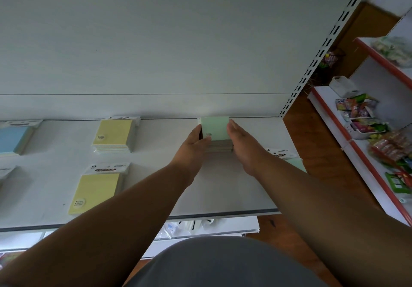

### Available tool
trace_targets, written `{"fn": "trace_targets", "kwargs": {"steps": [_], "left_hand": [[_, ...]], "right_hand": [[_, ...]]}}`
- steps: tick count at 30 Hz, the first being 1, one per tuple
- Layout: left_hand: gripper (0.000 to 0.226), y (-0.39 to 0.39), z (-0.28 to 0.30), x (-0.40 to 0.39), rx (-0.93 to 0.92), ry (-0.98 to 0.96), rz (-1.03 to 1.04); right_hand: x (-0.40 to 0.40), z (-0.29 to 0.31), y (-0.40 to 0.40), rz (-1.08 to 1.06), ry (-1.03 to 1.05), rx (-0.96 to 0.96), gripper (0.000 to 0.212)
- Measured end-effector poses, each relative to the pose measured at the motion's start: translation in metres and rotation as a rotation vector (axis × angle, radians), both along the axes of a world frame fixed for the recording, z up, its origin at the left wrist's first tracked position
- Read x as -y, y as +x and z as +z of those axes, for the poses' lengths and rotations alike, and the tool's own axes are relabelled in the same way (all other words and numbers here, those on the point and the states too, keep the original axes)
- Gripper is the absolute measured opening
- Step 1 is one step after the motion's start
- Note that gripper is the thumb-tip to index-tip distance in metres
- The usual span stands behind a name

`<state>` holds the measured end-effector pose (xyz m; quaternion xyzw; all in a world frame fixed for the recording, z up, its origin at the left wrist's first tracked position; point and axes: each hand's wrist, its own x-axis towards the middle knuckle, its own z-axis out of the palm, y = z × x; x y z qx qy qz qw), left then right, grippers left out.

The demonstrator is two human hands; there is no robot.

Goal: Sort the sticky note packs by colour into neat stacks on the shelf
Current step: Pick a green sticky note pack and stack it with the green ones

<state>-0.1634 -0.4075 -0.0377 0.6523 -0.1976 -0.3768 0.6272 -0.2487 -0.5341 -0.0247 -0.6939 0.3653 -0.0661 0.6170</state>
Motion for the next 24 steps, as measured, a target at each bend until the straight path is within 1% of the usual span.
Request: {"fn": "trace_targets", "kwargs": {"steps": [6,12,14,17,19,21,22,24], "left_hand": [[0.034,0.003,0.004,0.000,0.103,0.063,-0.054],[0.029,0.005,0.008,0.000,0.039,0.067,-0.018],[0.024,0.004,0.009,-0.002,0.046,0.072,-0.017],[0.022,-0.008,0.004,-0.009,0.136,0.114,0.056],[0.031,-0.018,0.000,-0.012,0.198,0.152,0.088],[0.029,-0.021,-0.005,-0.013,0.264,0.189,0.066],[0.028,-0.019,-0.006,-0.013,0.312,0.215,0.057],[0.028,-0.015,-0.008,-0.015,0.437,0.276,0.055]], "right_hand": [[-0.001,0.000,0.001,-0.049,-0.013,-0.020,0.059],[-0.003,0.003,0.000,-0.084,0.014,-0.003,0.060],[-0.003,0.002,-0.001,-0.077,-0.039,-0.031,0.059],[-0.009,-0.003,-0.008,-0.115,-0.188,-0.063,0.059],[-0.014,-0.005,-0.014,-0.144,-0.163,-0.040,0.056],[-0.017,-0.004,-0.017,-0.126,-0.111,-0.026,0.052],[-0.017,-0.003,-0.018,-0.110,-0.124,-0.029,0.050],[-0.015,-0.001,-0.018,-0.045,-0.285,-0.068,0.042]]}}
